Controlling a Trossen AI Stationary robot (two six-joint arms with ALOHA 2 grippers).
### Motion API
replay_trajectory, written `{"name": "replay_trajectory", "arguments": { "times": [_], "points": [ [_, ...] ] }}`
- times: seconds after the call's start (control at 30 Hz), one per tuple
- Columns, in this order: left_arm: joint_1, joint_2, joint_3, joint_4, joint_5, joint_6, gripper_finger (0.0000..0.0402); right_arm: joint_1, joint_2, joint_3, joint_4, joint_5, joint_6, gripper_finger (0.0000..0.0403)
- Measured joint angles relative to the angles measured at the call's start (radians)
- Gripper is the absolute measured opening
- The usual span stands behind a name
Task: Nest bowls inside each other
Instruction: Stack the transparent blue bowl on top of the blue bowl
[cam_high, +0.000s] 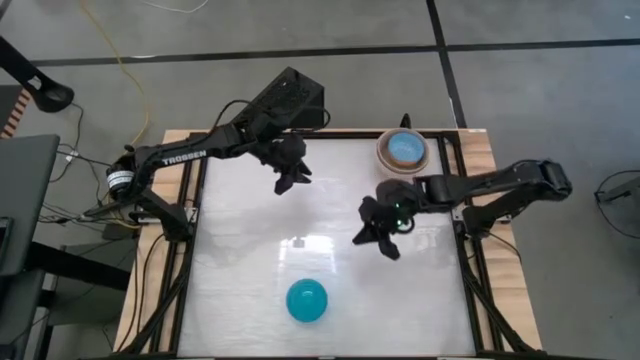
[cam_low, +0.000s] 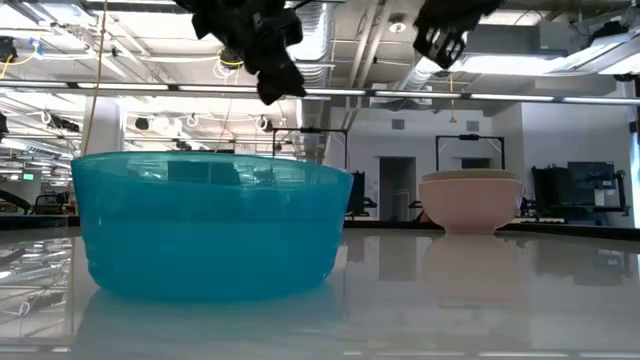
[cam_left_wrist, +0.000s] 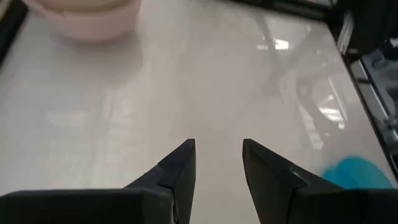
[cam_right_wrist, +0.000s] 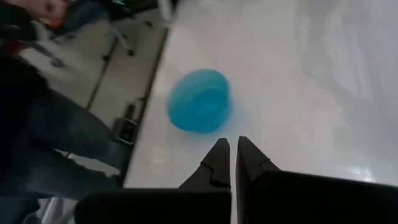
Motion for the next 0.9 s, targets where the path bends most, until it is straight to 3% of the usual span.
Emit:
{"name": "replay_trajectory", "arguments": {
  "times": [0.2, 0.5, 0.7, 0.9],
  "points": [
    [-0.011, 0.000, -0.001, -0.138, 0.078, 0.029, 0.0120, 0.079, 0.026, 0.001, 0.179, 0.001, 0.047, 0.0020],
    [-0.016, 0.000, -0.101, -0.162, 0.030, 0.025, 0.0120, 0.173, 0.255, 0.001, 0.418, -0.046, 0.113, 0.0108],
    [0.054, 0.000, -0.114, -0.175, 0.022, 0.034, 0.0121, 0.234, 0.399, 0.001, 0.496, -0.087, 0.112, 0.0146],
    [0.158, 0.000, -0.114, -0.157, 0.022, 0.026, 0.0121, 0.277, 0.508, 0.001, 0.651, -0.092, 0.064, 0.0158]
  ]
}}
